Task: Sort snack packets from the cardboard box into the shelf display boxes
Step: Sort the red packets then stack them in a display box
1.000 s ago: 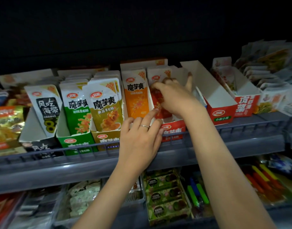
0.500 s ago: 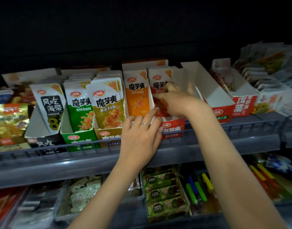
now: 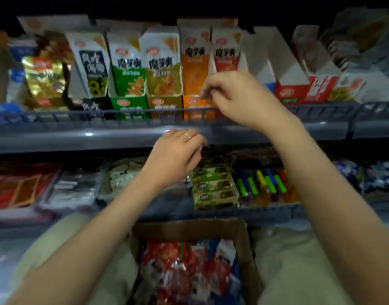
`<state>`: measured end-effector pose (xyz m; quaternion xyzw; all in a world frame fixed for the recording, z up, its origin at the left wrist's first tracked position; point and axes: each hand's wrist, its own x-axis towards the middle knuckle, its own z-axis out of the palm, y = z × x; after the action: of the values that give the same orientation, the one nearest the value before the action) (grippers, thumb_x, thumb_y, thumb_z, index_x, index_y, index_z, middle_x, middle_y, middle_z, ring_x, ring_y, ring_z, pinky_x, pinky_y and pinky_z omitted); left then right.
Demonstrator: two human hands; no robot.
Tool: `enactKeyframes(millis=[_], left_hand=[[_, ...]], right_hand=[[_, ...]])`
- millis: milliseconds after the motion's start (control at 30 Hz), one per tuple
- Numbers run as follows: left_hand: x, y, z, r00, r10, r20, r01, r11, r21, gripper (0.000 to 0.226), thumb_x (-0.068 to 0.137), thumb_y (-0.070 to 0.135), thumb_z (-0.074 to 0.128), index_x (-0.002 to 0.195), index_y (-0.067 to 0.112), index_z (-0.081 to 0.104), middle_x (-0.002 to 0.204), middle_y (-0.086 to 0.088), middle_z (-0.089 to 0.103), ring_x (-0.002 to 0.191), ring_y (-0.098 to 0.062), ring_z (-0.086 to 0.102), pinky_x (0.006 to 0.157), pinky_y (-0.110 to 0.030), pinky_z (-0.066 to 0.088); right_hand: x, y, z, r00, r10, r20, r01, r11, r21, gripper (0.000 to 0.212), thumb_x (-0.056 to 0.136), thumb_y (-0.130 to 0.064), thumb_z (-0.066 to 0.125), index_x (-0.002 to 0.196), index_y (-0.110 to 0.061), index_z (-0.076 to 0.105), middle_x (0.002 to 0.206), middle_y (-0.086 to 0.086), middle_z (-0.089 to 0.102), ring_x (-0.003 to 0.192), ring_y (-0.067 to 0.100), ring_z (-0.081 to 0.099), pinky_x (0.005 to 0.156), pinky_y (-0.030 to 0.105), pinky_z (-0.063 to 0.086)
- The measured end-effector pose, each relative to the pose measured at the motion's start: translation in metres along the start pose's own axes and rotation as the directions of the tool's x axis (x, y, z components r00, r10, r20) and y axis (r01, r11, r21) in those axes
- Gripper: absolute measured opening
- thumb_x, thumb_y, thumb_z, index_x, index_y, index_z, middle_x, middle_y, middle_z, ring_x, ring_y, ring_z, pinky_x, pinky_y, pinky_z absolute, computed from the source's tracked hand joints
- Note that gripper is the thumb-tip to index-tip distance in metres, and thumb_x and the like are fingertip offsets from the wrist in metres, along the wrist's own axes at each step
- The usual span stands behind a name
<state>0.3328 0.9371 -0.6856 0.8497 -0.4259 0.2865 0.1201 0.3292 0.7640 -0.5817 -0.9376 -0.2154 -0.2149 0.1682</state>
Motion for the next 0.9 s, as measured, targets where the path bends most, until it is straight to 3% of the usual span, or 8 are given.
enactKeyframes(millis=[133,233,400,533,600,667,800,900], left_hand=[[-0.064,0.006,0.000,0.910,-0.001,0.416,0.053,0.992,-0.112,0.031,0.087,0.029,0.040,0.095,0.015,0.066,0.088,-0.006,0.068,0.079,-0.027,0.065,0.065,-0.032,0.048],[-0.115,0.012,0.003,0.846,-0.018,0.533,0.082,0.992,-0.096,0.018,0.088,0.023,0.053,0.096,0.013,0.066,0.087,-0.010,0.069,0.076,-0.030,0.066,0.061,-0.033,0.047],[-0.186,0.010,0.002,0.748,-0.137,0.649,0.242,0.967,-0.075,0.024,0.096,0.024,0.048,0.114,0.016,0.063,0.109,-0.006,0.066,0.097,-0.027,0.061,0.074,-0.036,0.047],[-0.226,0.003,0.004,0.678,-0.165,0.716,0.311,0.947,-0.076,0.027,0.096,0.022,0.048,0.118,0.019,0.063,0.116,-0.002,0.065,0.104,-0.024,0.059,0.082,-0.037,0.047],[-0.242,-0.003,0.007,0.653,-0.183,0.735,0.355,0.931,-0.084,0.026,0.096,0.020,0.048,0.119,0.020,0.062,0.115,-0.002,0.065,0.101,-0.023,0.059,0.081,-0.034,0.045],[-0.258,-0.008,0.010,0.631,-0.209,0.747,0.403,0.911,-0.085,0.027,0.096,0.020,0.048,0.119,0.020,0.062,0.113,-0.004,0.065,0.095,-0.022,0.059,0.077,-0.032,0.043],[-0.279,-0.015,0.014,0.627,-0.222,0.746,0.432,0.897,-0.096,0.027,0.096,0.017,0.050,0.119,0.017,0.063,0.106,-0.007,0.066,0.086,-0.021,0.056,0.068,-0.026,0.031],[-0.290,-0.017,0.015,0.610,-0.236,0.757,0.464,0.880,-0.099,0.028,0.096,0.017,0.050,0.120,0.016,0.063,0.114,-0.006,0.065,0.098,-0.023,0.059,0.073,-0.026,0.033]], right_hand=[[-0.046,-0.018,0.065,0.987,-0.054,0.152,0.050,0.998,0.025,0.025,0.083,-0.015,0.045,0.095,-0.022,0.066,0.099,-0.004,0.068,0.094,0.020,0.062,0.077,0.037,0.050],[-0.083,-0.027,0.123,0.920,-0.049,0.388,0.054,0.999,-0.002,0.023,0.086,-0.013,0.047,0.097,-0.020,0.066,0.101,0.000,0.068,0.093,0.023,0.062,0.073,0.035,0.048],[-0.133,-0.046,0.206,0.667,-0.093,0.739,0.159,0.987,-0.019,0.018,0.091,-0.015,0.045,0.099,-0.021,0.060,0.097,0.002,0.064,0.086,0.023,0.060,0.067,0.036,0.049],[-0.166,-0.065,0.256,0.433,-0.101,0.896,0.161,0.986,0.034,0.021,0.092,-0.014,0.046,0.108,-0.016,0.061,0.101,0.006,0.062,0.085,0.023,0.057,0.067,0.035,0.045],[-0.186,-0.073,0.282,0.317,-0.058,0.947,0.090,0.995,0.031,0.026,0.093,-0.014,0.047,0.117,-0.014,0.058,0.102,0.006,0.061,0.081,0.019,0.053,0.062,0.030,0.041],[-0.211,-0.082,0.308,0.241,0.007,0.970,-0.080,0.997,0.012,0.033,0.095,-0.014,0.048,0.128,-0.013,0.052,0.106,0.006,0.059,0.082,0.016,0.052,0.062,0.026,0.040],[-0.272,-0.098,0.353,0.231,0.217,0.949,-0.507,0.859,-0.073,0.043,0.094,-0.017,0.053,0.135,-0.013,0.043,0.103,0.005,0.056,0.085,0.017,0.055,0.067,0.025,0.045],[-0.308,-0.111,0.370,0.175,0.311,0.934,-0.592,0.792,-0.153,0.042,0.094,-0.015,0.050,0.134,-0.012,0.041,0.123,0.013,0.055,0.103,0.026,0.055,0.081,0.031,0.046]])
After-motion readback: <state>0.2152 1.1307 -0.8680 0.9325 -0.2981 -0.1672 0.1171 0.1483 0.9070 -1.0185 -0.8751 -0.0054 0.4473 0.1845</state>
